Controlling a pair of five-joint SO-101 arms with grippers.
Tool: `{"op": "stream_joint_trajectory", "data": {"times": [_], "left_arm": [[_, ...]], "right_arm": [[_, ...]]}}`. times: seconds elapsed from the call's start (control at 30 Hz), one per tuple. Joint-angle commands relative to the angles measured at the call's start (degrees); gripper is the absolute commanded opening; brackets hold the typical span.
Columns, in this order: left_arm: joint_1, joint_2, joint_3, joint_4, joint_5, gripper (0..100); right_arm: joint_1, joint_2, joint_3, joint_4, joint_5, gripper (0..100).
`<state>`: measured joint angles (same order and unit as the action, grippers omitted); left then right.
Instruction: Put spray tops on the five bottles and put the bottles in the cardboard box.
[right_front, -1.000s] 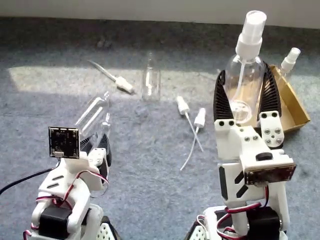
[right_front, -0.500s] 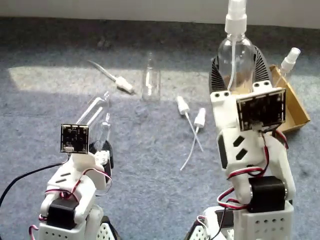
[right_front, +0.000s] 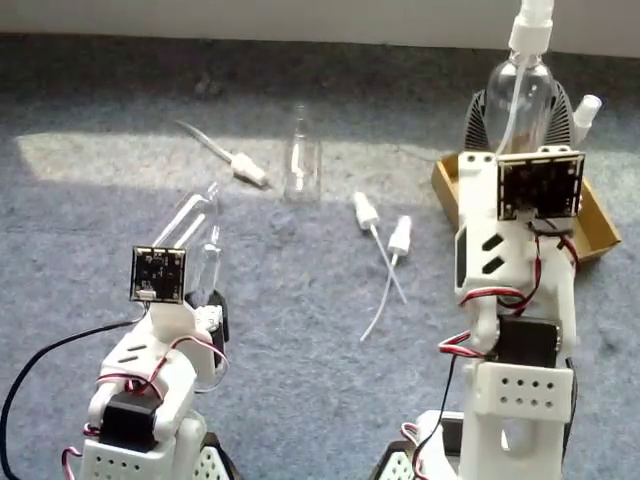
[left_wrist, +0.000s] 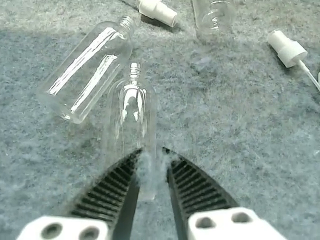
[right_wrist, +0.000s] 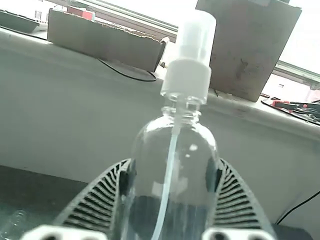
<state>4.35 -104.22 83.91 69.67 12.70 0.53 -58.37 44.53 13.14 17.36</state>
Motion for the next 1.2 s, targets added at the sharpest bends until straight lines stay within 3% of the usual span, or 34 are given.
{"op": "stream_joint_trajectory", "data": {"times": [0.0,0.23,0.33,0.43,0.67,0.93,1.17], "left_arm": [[-0.66,-0.31,-0.31,-1.05,-0.53,1],[-0.66,-0.31,1.80,-2.73,-0.53,1],[-0.84,-0.31,4.09,-6.07,-0.53,1],[-0.84,-0.31,5.76,-7.91,-0.53,1],[-0.66,-0.31,6.29,-8.44,-0.53,1],[-0.66,-0.31,7.16,-8.70,-0.79,1],[-0.66,-0.31,13.14,-18.46,-0.88,1]], "right_arm": [[1.63,0.13,4.70,-9.54,-0.44,10.8],[3.21,0.22,13.67,-19.38,-0.97,10.8],[4.53,1.80,14.99,-21.76,-7.74,10.8],[7.25,6.99,13.85,-22.11,-13.63,10.8],[8.66,19.82,6.11,-22.55,-14.59,10.8],[8.57,30.20,9.80,-44.88,-14.24,10.8],[8.66,39.25,11.82,-56.22,-13.98,10.8]]}}
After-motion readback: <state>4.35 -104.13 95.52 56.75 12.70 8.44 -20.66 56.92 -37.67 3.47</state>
